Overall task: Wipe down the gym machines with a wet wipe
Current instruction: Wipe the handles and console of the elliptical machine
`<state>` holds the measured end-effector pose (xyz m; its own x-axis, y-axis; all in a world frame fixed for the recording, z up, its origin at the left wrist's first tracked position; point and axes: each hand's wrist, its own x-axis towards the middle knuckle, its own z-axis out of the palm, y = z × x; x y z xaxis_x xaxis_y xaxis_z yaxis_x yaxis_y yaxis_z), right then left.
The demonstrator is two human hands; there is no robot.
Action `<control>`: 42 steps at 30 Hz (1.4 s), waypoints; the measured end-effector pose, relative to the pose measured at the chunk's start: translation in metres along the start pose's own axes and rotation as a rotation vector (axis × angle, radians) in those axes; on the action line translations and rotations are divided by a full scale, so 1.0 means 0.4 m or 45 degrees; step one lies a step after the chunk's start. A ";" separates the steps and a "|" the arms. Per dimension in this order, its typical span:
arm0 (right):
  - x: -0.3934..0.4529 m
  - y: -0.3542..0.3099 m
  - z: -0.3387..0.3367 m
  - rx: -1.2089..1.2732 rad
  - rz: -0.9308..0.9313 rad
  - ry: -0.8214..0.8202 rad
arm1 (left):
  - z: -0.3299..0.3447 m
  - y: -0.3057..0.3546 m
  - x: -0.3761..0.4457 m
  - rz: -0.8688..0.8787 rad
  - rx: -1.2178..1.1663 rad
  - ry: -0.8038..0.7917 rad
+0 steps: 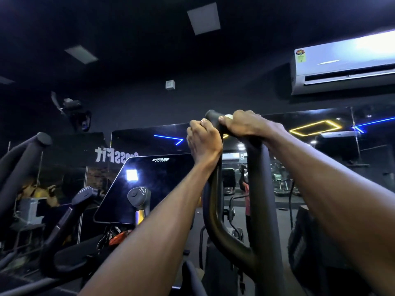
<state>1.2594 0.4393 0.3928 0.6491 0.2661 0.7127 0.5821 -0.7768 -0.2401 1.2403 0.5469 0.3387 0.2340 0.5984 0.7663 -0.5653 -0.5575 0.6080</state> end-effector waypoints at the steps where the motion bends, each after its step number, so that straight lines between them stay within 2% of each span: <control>1: 0.006 -0.013 -0.001 0.002 -0.013 -0.010 | 0.001 0.000 0.001 0.024 0.034 -0.015; 6: -0.034 0.013 0.016 0.065 0.010 0.079 | 0.004 0.001 -0.018 0.160 0.196 -0.005; 10: -0.102 0.071 0.042 0.153 0.117 0.203 | 0.007 -0.019 -0.034 0.312 0.336 0.011; 14: -0.100 0.037 0.020 0.237 0.116 0.135 | 0.015 -0.023 -0.037 0.391 0.402 -0.005; 20: -0.158 0.075 0.013 0.063 0.131 0.207 | 0.010 -0.037 -0.047 0.488 0.511 0.002; 22: -0.170 0.088 0.003 0.007 0.164 0.169 | 0.011 -0.038 -0.049 0.507 0.549 -0.001; 26: -0.125 0.050 0.005 0.334 0.168 0.043 | 0.014 -0.032 -0.043 0.484 0.612 -0.001; 28: -0.129 0.043 0.019 0.460 0.174 0.097 | 0.012 -0.030 -0.048 0.488 0.619 -0.007; 32: -0.226 0.080 0.071 0.495 0.207 0.204 | 0.002 -0.029 -0.069 0.525 0.634 0.012; 38: -0.210 0.060 0.051 0.759 0.300 0.149 | -0.004 -0.035 -0.096 0.533 0.710 -0.025; 42: -0.285 0.079 0.126 0.702 0.266 0.231 | -0.023 -0.048 -0.139 0.550 0.791 -0.085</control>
<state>1.2283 0.4133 0.2706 0.7114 0.0013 0.7027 0.6503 -0.3801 -0.6577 1.2310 0.5297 0.2824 0.1518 0.2280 0.9618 -0.0726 -0.9678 0.2409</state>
